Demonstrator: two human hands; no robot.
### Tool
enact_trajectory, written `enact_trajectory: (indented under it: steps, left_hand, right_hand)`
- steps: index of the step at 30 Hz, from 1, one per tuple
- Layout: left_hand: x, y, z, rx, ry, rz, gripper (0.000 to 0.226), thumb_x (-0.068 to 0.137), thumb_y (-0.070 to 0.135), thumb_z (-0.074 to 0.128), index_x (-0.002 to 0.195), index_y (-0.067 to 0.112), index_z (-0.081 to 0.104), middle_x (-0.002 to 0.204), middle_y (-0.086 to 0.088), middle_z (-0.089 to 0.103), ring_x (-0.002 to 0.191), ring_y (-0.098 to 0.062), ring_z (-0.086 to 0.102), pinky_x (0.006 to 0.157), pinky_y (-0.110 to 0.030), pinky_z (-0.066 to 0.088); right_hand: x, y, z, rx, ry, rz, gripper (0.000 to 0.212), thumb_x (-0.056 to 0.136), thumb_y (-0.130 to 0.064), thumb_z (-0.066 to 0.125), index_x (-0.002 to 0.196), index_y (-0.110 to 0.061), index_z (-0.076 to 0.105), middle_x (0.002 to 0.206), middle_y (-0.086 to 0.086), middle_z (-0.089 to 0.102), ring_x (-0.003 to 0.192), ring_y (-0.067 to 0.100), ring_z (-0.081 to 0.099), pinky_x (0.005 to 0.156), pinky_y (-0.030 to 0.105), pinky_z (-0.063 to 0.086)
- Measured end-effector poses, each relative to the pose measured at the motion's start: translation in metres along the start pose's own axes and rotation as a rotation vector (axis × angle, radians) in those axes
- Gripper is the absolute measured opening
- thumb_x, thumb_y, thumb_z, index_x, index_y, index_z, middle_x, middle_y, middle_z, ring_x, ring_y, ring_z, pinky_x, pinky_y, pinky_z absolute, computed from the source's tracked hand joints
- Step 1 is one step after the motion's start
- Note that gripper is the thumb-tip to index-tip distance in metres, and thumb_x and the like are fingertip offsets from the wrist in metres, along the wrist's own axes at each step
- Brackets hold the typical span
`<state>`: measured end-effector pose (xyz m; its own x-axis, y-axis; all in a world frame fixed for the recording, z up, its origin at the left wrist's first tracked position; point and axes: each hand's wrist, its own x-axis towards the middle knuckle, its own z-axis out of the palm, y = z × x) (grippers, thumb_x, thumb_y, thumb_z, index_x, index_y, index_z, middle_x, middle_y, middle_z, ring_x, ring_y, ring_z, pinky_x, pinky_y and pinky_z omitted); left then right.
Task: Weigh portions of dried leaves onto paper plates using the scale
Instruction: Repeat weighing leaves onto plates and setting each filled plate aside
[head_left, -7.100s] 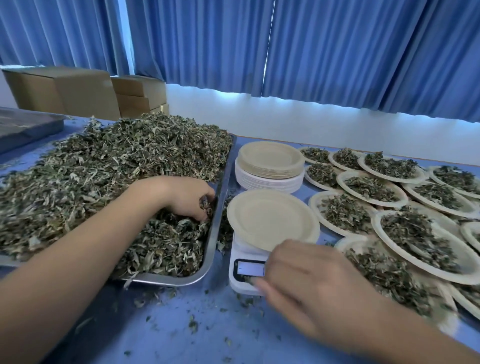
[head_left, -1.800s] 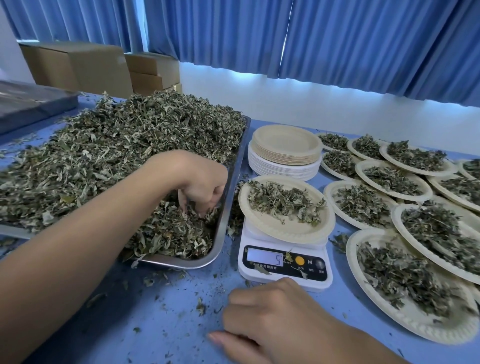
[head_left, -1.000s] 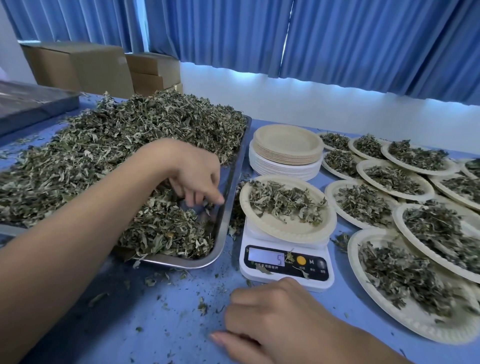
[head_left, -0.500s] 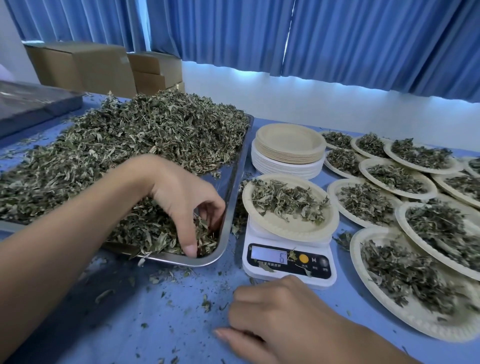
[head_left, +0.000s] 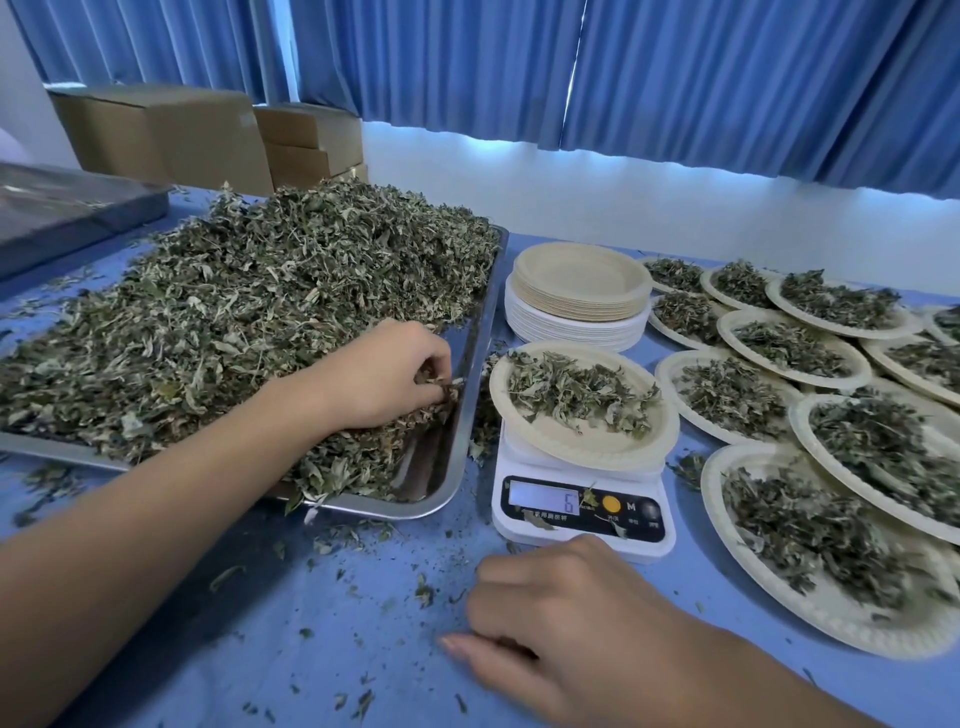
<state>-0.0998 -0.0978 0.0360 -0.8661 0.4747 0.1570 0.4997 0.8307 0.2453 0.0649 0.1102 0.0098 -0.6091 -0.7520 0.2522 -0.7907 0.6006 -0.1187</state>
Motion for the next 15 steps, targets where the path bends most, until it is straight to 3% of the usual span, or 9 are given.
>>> enact_trajectory:
  steps: [2,3,7,11,15]
  left_hand:
    - [-0.002,0.001,-0.001,-0.01,0.052,-0.026,0.005,0.089,0.03,0.076,0.092,0.026,0.074,0.078,0.019,0.063,0.058,0.003,0.055,0.057,-0.018,0.036]
    - [-0.003,0.003,-0.002,-0.015,0.074,-0.04,0.006,0.089,0.031,0.076,0.09,0.025,0.076,0.078,0.018,0.064,0.056,0.002,0.054,0.056,-0.021,0.038]
    - [-0.004,0.007,-0.006,-0.057,0.219,-0.107,0.004,0.087,0.03,0.077,0.09,0.028,0.077,0.077,0.016,0.065,0.058,-0.003,0.059,0.052,-0.02,0.042]
    - [-0.002,0.006,-0.01,-0.199,0.279,-0.207,0.006,0.085,0.026,0.079,0.089,0.021,0.077,0.075,0.013,0.067,0.058,-0.008,0.062,0.059,-0.025,0.054]
    - [0.0,0.005,-0.019,-0.215,0.318,-0.188,0.006,0.084,0.028,0.08,0.081,0.027,0.075,0.071,0.014,0.067,0.056,-0.006,0.059,0.054,-0.02,0.046]
  right_hand:
    - [0.0,0.0,0.0,0.014,-0.015,0.005,0.037,0.106,-0.046,0.05,0.073,-0.031,0.045,0.072,-0.011,0.03,0.06,0.009,0.026,0.048,0.033,0.038]
    - [-0.001,0.0,0.0,0.017,-0.023,0.007,0.037,0.106,-0.046,0.049,0.073,-0.03,0.046,0.072,-0.011,0.031,0.06,0.009,0.029,0.049,0.034,0.038]
    - [-0.001,0.0,0.001,0.011,-0.013,0.008,0.037,0.106,-0.046,0.05,0.074,-0.031,0.04,0.071,-0.011,0.031,0.06,0.01,0.032,0.049,0.033,0.036]
    - [-0.002,0.002,0.003,0.026,-0.006,0.022,0.04,0.106,-0.046,0.05,0.071,-0.027,0.054,0.069,-0.01,0.037,0.059,0.01,0.033,0.049,0.035,0.04]
    - [-0.002,0.002,0.003,0.038,-0.02,0.028,0.041,0.107,-0.048,0.047,0.073,-0.027,0.056,0.07,-0.01,0.039,0.059,0.01,0.036,0.05,0.033,0.039]
